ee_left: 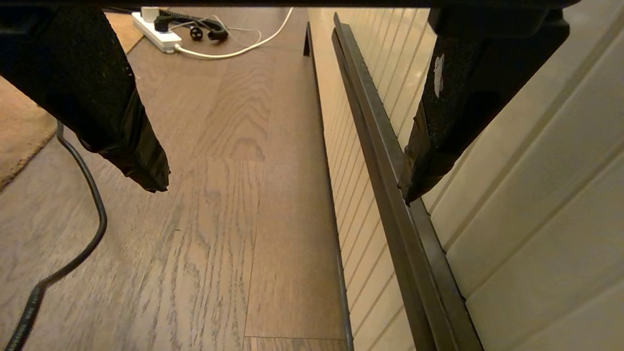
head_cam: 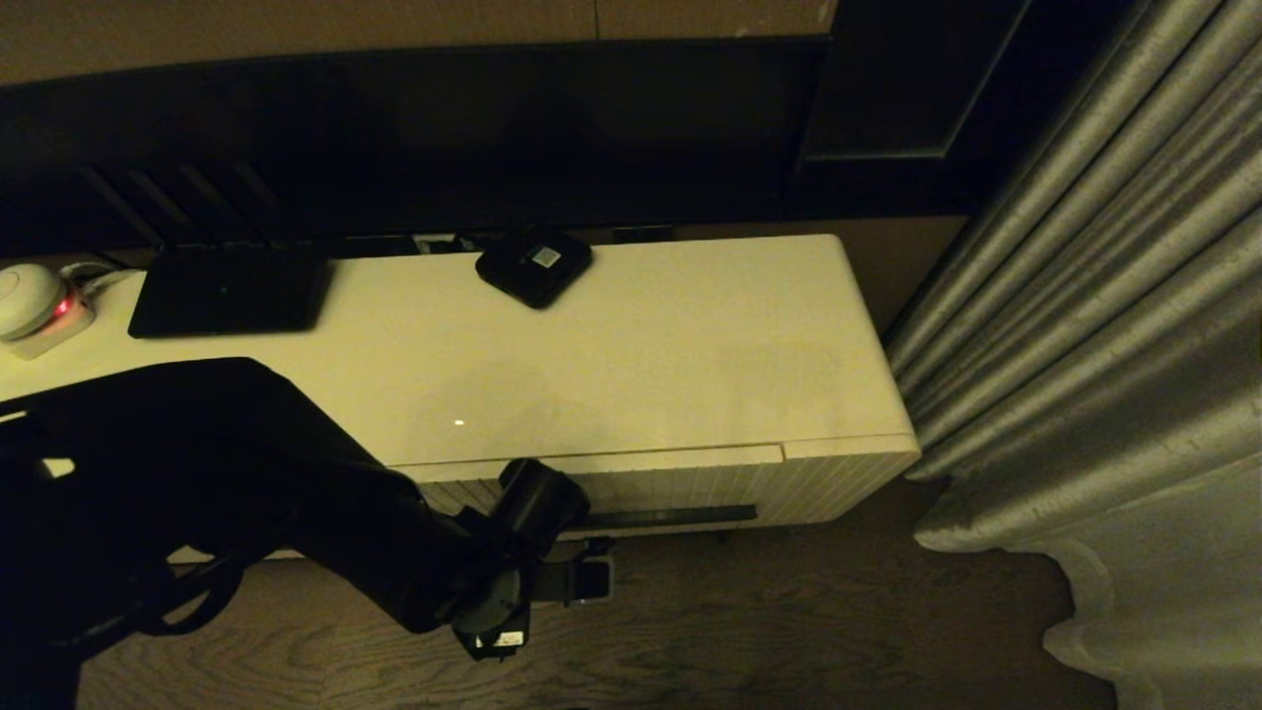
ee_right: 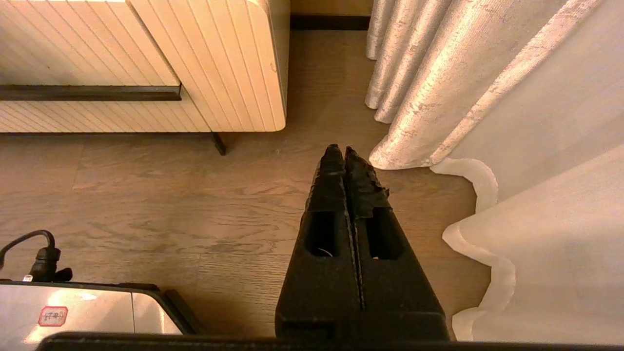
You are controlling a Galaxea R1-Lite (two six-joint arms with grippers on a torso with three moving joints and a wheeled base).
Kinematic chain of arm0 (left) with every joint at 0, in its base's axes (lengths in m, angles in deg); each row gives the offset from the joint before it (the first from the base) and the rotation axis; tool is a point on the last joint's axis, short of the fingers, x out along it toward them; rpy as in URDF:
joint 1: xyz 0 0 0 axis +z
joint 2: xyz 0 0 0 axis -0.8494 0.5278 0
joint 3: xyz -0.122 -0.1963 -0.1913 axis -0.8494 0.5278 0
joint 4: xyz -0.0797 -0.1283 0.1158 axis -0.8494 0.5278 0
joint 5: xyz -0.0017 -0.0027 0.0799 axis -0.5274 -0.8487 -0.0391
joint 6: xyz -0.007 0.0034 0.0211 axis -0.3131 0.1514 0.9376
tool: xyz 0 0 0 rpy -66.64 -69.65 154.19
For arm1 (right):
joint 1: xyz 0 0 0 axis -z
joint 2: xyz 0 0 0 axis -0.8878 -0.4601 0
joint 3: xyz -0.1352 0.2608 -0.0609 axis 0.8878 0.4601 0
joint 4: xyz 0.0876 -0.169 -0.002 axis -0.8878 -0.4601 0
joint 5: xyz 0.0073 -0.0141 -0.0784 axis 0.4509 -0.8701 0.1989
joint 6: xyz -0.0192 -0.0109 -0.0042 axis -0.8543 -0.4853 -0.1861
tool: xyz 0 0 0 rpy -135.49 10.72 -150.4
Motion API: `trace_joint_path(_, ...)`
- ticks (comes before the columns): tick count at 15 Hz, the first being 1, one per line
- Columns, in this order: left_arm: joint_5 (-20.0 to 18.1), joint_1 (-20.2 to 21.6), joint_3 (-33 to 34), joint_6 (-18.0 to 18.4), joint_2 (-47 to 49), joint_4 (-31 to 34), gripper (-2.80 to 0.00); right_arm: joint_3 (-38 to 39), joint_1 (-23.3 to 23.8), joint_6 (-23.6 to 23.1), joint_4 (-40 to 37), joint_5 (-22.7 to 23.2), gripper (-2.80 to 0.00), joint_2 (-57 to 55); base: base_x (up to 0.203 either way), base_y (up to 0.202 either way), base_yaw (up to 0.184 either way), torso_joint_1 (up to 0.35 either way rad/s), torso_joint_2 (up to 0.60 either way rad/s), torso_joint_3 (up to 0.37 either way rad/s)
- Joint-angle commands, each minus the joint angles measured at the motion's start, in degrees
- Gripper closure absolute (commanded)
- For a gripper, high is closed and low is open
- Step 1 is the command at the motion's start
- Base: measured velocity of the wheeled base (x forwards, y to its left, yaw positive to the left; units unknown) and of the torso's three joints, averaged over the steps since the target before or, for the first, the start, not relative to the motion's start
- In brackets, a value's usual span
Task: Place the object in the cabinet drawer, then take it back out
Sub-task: Open the drawer
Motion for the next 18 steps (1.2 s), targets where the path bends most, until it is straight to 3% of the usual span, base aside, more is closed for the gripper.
trace_joint_path(1, 0.13, 0.3, -0.73, 0.32, 0.98, -0.07, -2.8, 0.0, -0.02, 0.02, 0.04, 0.04, 0.0, -0.06, 0.0, 0.0, 0.0, 0.0, 0.0, 0.0)
trace_joint_path(14, 0.02, 0.92, -1.9, 0.53, 2.5, 0.16, -2.8, 0.03, -0.02, 0.02, 0.04, 0.04, 0.0, -0.06, 0.0, 0.0, 0.0, 0.0, 0.0, 0.0)
trace_joint_path(18, -2.68, 0.92, -0.73, 2.5, -0.13, 1.78, -2.8, 0.09, -0.02, 0.02, 0.04, 0.04, 0.0, -0.06, 0.0, 0.0, 0.0, 0.0, 0.0, 0.0)
